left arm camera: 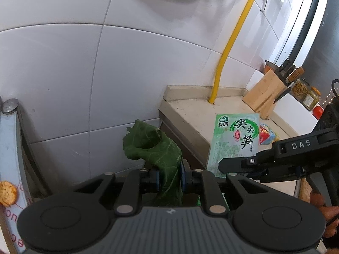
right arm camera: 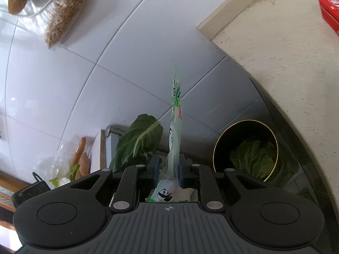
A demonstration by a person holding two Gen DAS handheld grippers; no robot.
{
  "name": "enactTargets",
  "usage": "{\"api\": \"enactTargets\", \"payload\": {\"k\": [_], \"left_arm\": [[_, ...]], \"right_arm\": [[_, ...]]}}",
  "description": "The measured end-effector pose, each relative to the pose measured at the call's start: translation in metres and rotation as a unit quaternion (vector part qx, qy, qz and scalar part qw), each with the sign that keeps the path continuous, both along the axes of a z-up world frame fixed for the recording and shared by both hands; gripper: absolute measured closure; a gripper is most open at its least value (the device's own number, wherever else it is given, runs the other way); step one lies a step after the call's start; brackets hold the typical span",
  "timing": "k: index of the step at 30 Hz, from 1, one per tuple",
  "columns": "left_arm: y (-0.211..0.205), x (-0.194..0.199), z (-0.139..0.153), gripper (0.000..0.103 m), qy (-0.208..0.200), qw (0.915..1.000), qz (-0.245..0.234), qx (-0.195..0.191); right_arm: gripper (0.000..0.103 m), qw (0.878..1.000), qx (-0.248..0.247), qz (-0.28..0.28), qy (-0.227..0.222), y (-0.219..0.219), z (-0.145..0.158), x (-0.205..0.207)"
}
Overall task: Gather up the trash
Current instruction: 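Carry the green leaf and packet down over the black trash bin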
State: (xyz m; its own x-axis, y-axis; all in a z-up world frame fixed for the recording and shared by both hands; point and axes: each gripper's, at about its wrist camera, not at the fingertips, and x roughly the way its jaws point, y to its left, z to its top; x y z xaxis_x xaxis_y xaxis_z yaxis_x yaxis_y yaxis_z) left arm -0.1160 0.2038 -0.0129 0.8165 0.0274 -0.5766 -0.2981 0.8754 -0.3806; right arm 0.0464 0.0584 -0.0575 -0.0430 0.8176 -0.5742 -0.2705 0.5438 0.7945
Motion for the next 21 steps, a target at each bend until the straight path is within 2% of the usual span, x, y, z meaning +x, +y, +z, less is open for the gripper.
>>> {"api": "enactTargets", "payload": {"k": [16, 21], "left_arm": [[0.008, 0.013, -0.005, 0.089, 0.001, 0.9999, 0.006, 0.015], [0.013, 0.021, -0.012, 0.089, 0.007, 0.9998, 0.009, 0.019]], "right_arm": [[0.079, 1.000, -0.018, 0.019, -0.001, 0.027, -0.008, 0.000], [0.079, 0.999, -0.032, 0.014, -0.015, 0.033, -0.010, 0.003]]}}
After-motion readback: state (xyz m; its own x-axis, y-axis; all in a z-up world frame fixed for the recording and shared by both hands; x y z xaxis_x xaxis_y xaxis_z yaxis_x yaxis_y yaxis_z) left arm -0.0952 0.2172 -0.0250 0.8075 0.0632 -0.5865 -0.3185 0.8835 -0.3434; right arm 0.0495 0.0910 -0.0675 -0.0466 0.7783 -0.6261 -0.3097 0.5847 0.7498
